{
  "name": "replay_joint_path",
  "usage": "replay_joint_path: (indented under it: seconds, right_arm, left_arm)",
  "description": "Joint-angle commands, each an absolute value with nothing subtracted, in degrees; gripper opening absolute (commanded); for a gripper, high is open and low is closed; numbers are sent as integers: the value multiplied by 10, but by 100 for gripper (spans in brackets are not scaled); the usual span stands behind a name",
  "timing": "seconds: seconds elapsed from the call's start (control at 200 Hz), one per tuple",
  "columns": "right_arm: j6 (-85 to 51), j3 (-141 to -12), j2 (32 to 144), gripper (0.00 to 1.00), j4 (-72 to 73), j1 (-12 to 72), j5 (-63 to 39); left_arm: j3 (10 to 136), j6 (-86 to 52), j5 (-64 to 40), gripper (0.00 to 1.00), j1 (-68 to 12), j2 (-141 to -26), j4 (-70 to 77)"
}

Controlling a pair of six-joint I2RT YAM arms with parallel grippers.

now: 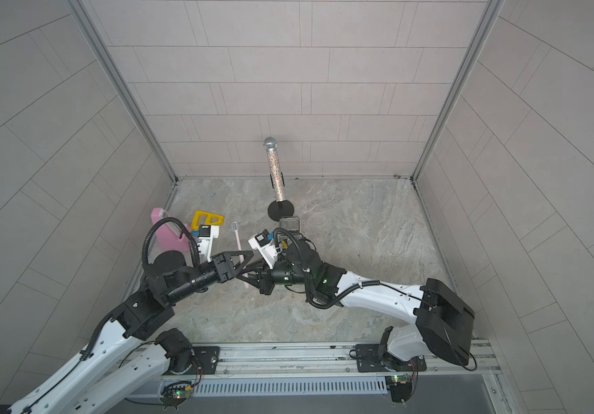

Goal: Place the toothbrush into the toothbrush holder
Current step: Pick up the toothbrush from the center of the board.

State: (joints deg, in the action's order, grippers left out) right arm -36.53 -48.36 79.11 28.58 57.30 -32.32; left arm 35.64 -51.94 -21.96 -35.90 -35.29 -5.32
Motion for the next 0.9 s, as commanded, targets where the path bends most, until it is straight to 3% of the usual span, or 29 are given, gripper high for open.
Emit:
replay_joint_path:
  seconds: [0.0, 0.18, 0.43, 0.701, 0.896]
  right_arm:
    - [-370, -490, 784, 6, 312, 573, -351]
    - [-384, -489, 794, 6, 333, 569, -360]
    - [-397, -486, 793, 8, 345, 563, -363]
    - [-414, -487, 801, 38, 351, 562, -380]
    - [-415, -467, 784, 47, 339, 562, -377]
  left_arm:
    - [342, -549, -237, 32, -359, -349, -3]
    - [333, -553, -238, 18, -359, -331, -8]
    - [335, -552, -242, 9, -359, -330, -4]
    - [346, -513, -225, 4, -359, -323, -67]
    - [375, -467, -200, 4, -359, -306, -145]
